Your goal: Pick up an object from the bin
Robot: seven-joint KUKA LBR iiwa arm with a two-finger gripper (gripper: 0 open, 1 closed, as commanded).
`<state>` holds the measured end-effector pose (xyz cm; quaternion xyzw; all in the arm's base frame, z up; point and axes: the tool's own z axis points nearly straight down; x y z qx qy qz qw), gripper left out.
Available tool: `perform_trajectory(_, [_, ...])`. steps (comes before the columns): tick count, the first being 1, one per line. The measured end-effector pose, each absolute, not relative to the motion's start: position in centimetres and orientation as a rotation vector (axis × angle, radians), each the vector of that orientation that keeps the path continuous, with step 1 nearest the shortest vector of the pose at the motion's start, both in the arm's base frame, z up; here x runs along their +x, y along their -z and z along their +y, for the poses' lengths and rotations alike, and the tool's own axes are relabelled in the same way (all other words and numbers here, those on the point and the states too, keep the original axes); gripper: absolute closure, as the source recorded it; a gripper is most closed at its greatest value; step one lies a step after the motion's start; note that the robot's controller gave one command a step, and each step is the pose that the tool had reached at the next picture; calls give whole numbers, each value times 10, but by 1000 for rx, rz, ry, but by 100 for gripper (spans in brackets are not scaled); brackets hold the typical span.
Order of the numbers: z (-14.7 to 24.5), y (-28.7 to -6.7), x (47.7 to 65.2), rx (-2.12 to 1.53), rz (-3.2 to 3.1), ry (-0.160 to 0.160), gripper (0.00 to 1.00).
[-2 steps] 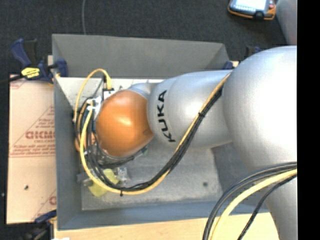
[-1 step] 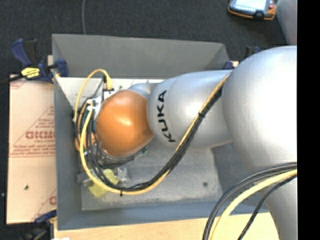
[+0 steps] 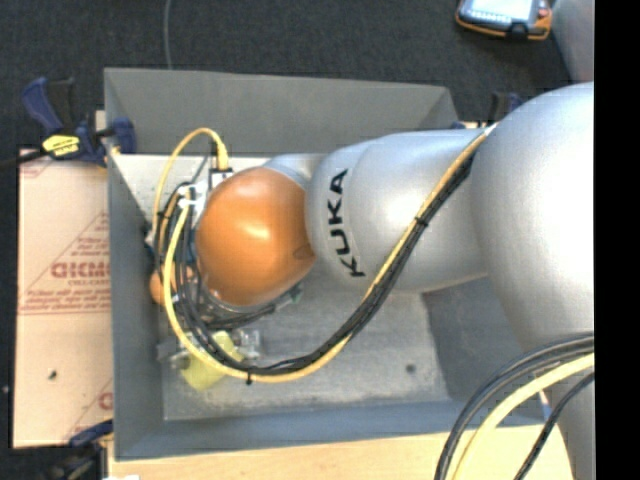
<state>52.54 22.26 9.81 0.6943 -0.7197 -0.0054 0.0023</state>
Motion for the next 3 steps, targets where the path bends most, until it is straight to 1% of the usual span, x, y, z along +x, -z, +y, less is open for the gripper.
perform_trajectory(1, [223,-130,528,2183,-2266,10,100])
perform_trajectory(2, [223,-156,528,2180,-2268,12,100])
perform_trajectory(3, [223,-166,530,2180,-2277,9,100])
